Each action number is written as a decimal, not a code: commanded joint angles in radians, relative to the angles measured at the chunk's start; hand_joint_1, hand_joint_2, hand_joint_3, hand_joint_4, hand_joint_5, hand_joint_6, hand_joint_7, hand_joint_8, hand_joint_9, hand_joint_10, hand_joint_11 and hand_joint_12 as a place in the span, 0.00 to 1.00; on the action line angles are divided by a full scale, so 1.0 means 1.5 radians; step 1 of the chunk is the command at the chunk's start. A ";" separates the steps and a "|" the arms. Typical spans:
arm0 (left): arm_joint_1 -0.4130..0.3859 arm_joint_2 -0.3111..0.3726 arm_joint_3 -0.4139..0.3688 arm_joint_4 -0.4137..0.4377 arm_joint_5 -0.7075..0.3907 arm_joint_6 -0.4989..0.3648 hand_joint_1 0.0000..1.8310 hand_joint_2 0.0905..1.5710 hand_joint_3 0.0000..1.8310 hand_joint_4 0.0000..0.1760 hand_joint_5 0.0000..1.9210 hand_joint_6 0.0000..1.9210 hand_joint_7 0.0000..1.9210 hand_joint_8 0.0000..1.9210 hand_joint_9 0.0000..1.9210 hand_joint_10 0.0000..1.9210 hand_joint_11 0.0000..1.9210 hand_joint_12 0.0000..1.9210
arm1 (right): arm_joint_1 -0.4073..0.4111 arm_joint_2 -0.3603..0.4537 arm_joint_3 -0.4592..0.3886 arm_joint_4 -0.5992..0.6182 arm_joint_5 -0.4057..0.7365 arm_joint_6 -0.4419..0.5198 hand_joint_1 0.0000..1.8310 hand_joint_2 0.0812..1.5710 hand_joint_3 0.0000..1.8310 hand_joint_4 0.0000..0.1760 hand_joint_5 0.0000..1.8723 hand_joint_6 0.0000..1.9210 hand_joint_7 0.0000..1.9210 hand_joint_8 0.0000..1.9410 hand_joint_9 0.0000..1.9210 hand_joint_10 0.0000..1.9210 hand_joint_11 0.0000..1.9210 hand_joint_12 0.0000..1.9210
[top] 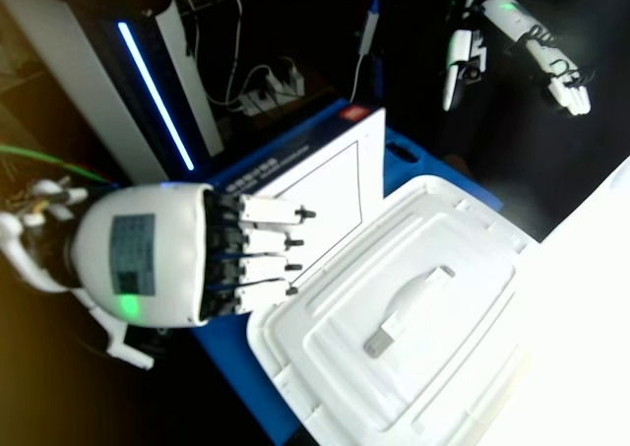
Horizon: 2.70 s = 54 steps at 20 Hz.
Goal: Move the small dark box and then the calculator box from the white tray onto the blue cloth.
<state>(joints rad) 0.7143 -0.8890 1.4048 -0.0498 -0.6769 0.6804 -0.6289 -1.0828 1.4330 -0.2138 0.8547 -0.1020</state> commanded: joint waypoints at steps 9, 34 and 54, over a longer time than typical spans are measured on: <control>0.020 0.006 -0.006 -0.037 -0.095 -0.001 0.40 0.56 0.00 1.00 0.05 0.00 0.10 0.00 0.09 0.00 0.00 0.23 | -0.066 -0.003 -0.018 0.083 0.134 -0.011 0.63 0.69 0.00 0.00 0.53 0.50 0.78 0.01 0.73 0.38 0.65 0.67; 0.039 -0.002 -0.012 -0.048 -0.114 0.001 0.41 0.54 0.00 1.00 0.05 0.00 0.11 0.00 0.09 0.00 0.00 0.22 | -0.153 -0.016 -0.044 0.134 0.145 -0.015 0.47 0.60 0.00 0.00 0.56 0.10 0.66 0.13 0.64 0.34 0.55 0.64; 0.044 -0.004 -0.012 -0.054 -0.115 0.001 0.39 0.53 0.00 1.00 0.05 0.00 0.11 0.00 0.09 0.00 0.00 0.21 | -0.158 0.027 -0.085 0.131 0.228 -0.039 0.25 0.49 0.00 0.90 0.02 0.00 0.04 0.00 0.07 0.00 0.00 0.32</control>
<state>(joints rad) 0.7856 -0.8940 1.3853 -0.1043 -0.7296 0.6853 -0.8730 -1.0443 1.3075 -0.0460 1.0676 -0.1665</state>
